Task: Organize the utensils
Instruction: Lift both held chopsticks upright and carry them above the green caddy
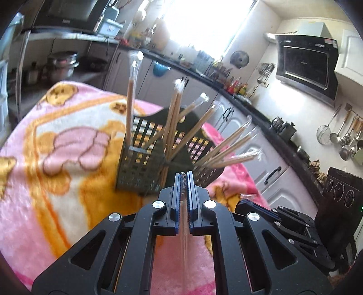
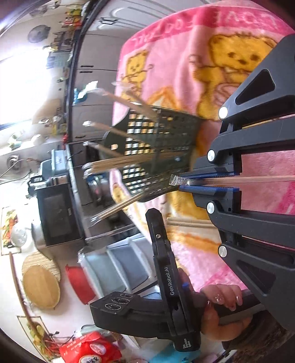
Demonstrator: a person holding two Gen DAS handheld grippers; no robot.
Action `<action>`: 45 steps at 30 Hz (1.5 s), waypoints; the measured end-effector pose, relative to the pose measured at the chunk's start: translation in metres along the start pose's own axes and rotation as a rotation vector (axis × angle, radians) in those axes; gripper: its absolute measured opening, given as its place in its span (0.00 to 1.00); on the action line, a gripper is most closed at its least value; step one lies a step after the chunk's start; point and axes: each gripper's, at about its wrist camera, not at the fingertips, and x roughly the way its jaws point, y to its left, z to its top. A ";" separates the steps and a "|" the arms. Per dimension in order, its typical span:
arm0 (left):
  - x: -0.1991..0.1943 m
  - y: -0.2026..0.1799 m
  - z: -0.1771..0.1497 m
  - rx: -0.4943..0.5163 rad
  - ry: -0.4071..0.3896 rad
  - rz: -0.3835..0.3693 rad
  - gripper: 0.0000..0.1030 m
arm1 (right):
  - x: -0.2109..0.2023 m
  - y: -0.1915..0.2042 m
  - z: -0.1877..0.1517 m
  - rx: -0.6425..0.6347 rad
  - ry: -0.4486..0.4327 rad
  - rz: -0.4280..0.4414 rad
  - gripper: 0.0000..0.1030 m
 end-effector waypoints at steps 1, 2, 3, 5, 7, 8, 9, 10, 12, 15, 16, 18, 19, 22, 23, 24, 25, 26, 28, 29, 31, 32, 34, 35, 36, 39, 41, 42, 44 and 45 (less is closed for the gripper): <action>-0.002 -0.002 0.001 0.003 -0.008 -0.003 0.03 | -0.002 0.001 0.003 -0.004 -0.010 0.002 0.06; -0.005 -0.003 0.004 0.008 -0.017 -0.006 0.03 | -0.005 0.003 0.007 -0.010 -0.025 0.005 0.06; -0.008 -0.005 0.008 0.013 -0.031 -0.009 0.03 | -0.009 0.005 0.010 -0.015 -0.039 0.008 0.06; -0.012 -0.009 0.012 0.023 -0.048 -0.013 0.03 | -0.014 0.008 0.017 -0.025 -0.066 0.011 0.06; -0.017 -0.013 0.019 0.034 -0.067 -0.018 0.03 | -0.021 0.008 0.023 -0.031 -0.094 0.012 0.06; -0.019 -0.015 0.021 0.040 -0.076 -0.020 0.03 | -0.024 0.009 0.027 -0.032 -0.108 0.013 0.06; -0.021 -0.018 0.025 0.048 -0.086 -0.023 0.03 | -0.027 0.009 0.029 -0.032 -0.122 0.014 0.06; -0.023 -0.019 0.028 0.053 -0.096 -0.025 0.03 | -0.029 0.010 0.031 -0.032 -0.132 0.015 0.06; -0.026 -0.022 0.032 0.059 -0.112 -0.029 0.03 | -0.034 0.010 0.037 -0.032 -0.155 0.016 0.06; -0.029 -0.024 0.040 0.063 -0.136 -0.032 0.03 | -0.039 0.010 0.045 -0.032 -0.186 0.017 0.06; -0.030 -0.025 0.043 0.064 -0.144 -0.033 0.03 | -0.041 0.010 0.047 -0.033 -0.194 0.017 0.06; -0.032 -0.026 0.047 0.069 -0.155 -0.033 0.03 | -0.045 0.010 0.052 -0.035 -0.212 0.016 0.06; -0.032 -0.027 0.050 0.074 -0.160 -0.034 0.03 | -0.046 0.011 0.053 -0.035 -0.218 0.016 0.06; -0.033 -0.033 0.058 0.088 -0.178 -0.035 0.03 | -0.050 0.011 0.059 -0.039 -0.241 0.013 0.06; -0.033 -0.033 0.061 0.089 -0.183 -0.038 0.03 | -0.051 0.011 0.062 -0.041 -0.250 0.012 0.06; -0.034 -0.035 0.064 0.092 -0.189 -0.041 0.03 | -0.052 0.011 0.065 -0.042 -0.259 0.013 0.06; -0.035 -0.037 0.067 0.098 -0.198 -0.042 0.03 | -0.052 0.012 0.068 -0.044 -0.267 0.012 0.06; -0.036 -0.039 0.071 0.102 -0.208 -0.042 0.03 | -0.054 0.012 0.070 -0.048 -0.277 0.011 0.06; -0.037 -0.043 0.078 0.106 -0.223 -0.048 0.03 | -0.056 0.013 0.076 -0.056 -0.293 0.008 0.06; -0.038 -0.044 0.081 0.110 -0.233 -0.048 0.03 | -0.057 0.013 0.078 -0.059 -0.301 0.006 0.06; -0.040 -0.048 0.088 0.119 -0.255 -0.049 0.03 | -0.059 0.013 0.085 -0.066 -0.320 0.003 0.06; -0.041 -0.050 0.093 0.122 -0.266 -0.051 0.03 | -0.060 0.013 0.087 -0.069 -0.329 0.001 0.06; -0.044 -0.053 0.101 0.129 -0.287 -0.052 0.03 | -0.062 0.013 0.094 -0.075 -0.349 -0.003 0.06; -0.046 -0.055 0.105 0.132 -0.300 -0.051 0.03 | -0.064 0.013 0.099 -0.079 -0.361 -0.005 0.06; -0.047 -0.057 0.109 0.136 -0.311 -0.051 0.03 | -0.065 0.013 0.103 -0.083 -0.375 -0.008 0.06; -0.048 -0.061 0.122 0.142 -0.343 -0.049 0.03 | -0.067 0.010 0.113 -0.090 -0.403 -0.016 0.06; -0.048 -0.063 0.128 0.149 -0.358 -0.043 0.03 | -0.068 0.008 0.120 -0.091 -0.421 -0.022 0.06; -0.048 -0.065 0.130 0.153 -0.368 -0.038 0.03 | -0.068 0.008 0.123 -0.091 -0.427 -0.025 0.06; -0.049 -0.067 0.136 0.165 -0.393 -0.023 0.03 | -0.069 0.006 0.129 -0.091 -0.444 -0.031 0.06; -0.049 -0.067 0.138 0.167 -0.404 -0.019 0.03 | -0.069 0.005 0.132 -0.093 -0.450 -0.035 0.06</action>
